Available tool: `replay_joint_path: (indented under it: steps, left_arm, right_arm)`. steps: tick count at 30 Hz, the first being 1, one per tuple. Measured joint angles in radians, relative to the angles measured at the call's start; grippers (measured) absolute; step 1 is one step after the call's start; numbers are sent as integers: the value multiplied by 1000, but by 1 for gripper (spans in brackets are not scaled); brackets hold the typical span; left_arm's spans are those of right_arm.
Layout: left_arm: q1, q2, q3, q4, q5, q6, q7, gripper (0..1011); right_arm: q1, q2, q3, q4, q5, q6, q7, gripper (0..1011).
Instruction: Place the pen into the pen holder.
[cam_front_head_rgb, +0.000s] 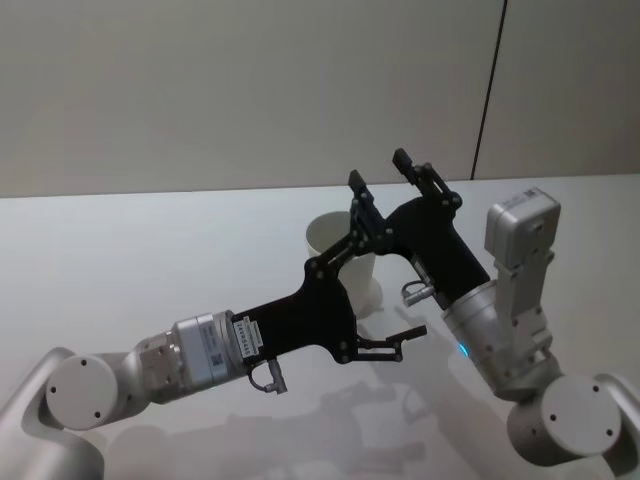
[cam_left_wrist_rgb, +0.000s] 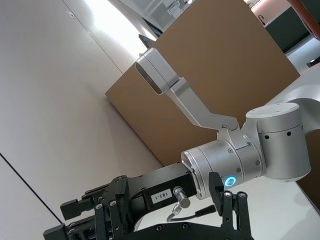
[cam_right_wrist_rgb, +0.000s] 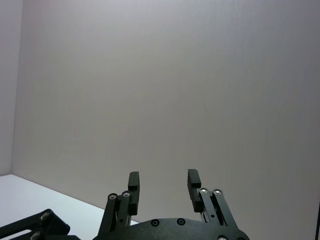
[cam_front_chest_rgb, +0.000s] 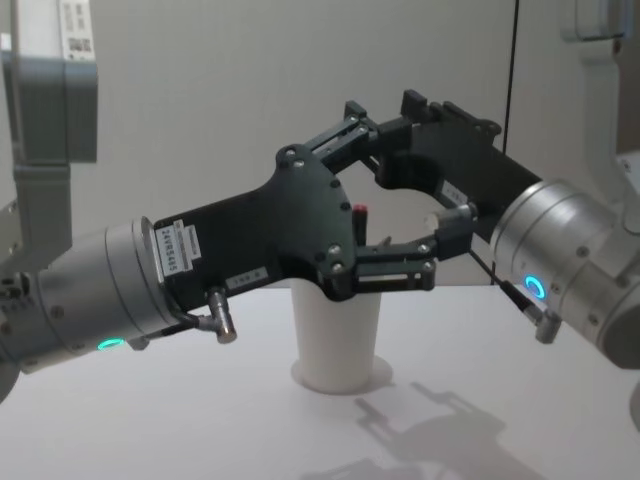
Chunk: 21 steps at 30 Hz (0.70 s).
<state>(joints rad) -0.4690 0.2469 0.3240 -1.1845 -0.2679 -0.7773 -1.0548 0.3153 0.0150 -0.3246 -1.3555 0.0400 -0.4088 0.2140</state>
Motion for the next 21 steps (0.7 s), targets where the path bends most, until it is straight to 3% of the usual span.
replay_joint_path:
  steps: [6,10,11,16,21]
  left_arm:
    - [0,0,0,0,0,0,0,1005]
    - [0,0,0,0,0,0,1,1005]
    - [0,0,0,0,0,0,1,1005]
    - [0,0,0,0,0,0,1,1005]
    - [0,0,0,0,0,0,1,1005]
  right_arm:
    - [8,-3,3,7,7,-2,4,764]
    - [10,-3,4,7,10,-4,4,837]
    - [10,-3,5,5,11,-5,4,907]
    - [8,-1,7,-8,13,-9,0,1001]
    - [-4,6,10,-38,15,-14,-12,1002]
